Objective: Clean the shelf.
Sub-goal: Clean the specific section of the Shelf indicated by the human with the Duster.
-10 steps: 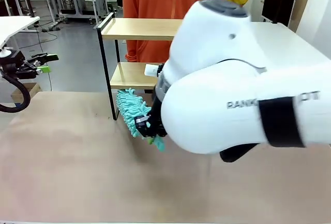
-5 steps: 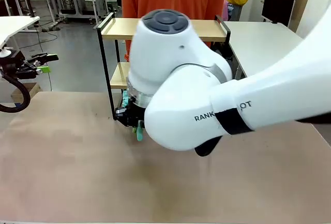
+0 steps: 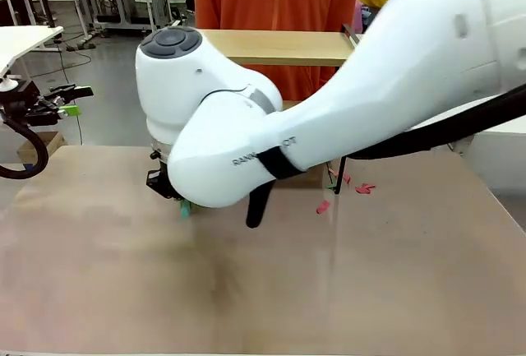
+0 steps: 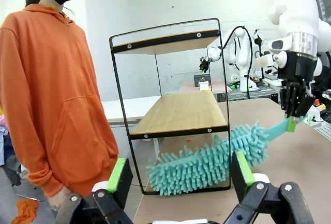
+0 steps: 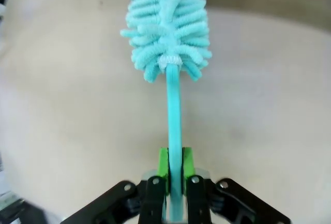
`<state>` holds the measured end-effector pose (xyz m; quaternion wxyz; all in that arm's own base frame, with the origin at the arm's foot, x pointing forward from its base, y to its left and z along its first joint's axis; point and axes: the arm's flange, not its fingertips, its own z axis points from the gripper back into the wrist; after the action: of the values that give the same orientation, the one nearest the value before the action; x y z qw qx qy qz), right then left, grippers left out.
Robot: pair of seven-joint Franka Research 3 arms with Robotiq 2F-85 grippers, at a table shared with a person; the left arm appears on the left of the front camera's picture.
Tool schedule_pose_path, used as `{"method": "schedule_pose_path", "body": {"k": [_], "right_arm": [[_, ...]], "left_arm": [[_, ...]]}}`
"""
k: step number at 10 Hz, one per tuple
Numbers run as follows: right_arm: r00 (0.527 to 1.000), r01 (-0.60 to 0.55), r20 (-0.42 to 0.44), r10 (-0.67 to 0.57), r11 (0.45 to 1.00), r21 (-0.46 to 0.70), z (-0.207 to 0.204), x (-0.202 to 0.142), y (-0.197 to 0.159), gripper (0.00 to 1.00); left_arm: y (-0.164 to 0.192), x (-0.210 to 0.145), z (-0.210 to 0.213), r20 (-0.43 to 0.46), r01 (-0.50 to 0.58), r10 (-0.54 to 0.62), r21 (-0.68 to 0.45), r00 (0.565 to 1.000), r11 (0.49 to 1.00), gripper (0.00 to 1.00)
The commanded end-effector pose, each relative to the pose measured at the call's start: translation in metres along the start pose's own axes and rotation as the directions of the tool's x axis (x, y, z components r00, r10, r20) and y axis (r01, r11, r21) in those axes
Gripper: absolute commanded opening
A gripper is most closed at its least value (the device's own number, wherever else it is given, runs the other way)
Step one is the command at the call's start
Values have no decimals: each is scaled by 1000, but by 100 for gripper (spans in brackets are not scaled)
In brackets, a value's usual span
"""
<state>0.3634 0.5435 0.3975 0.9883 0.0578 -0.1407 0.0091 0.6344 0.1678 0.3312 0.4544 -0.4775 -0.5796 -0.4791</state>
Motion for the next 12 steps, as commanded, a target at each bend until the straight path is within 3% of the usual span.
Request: {"method": "schedule_pose_path", "body": {"k": [1,5,11,12], "right_arm": [[1000,3,30,-2,1000,-29,-3,18,13,13],[999,-10,-48,9,1000,-17,-14,32,5,13],[984,5,-179,-21,996,-89,-31,41,4,13],[993,-2,-121,-6,998,-69,-33,33,-3,13]], "left_arm": [[-2,3,-1,-2,14,-14,-1,1000,1000,100],[-2,3,-1,-2,14,-14,-1,1000,1000,100],[-2,3,-1,-2,14,-14,-1,1000,1000,100],[-2,3,-1,-2,14,-14,-1,1000,1000,100]]}}
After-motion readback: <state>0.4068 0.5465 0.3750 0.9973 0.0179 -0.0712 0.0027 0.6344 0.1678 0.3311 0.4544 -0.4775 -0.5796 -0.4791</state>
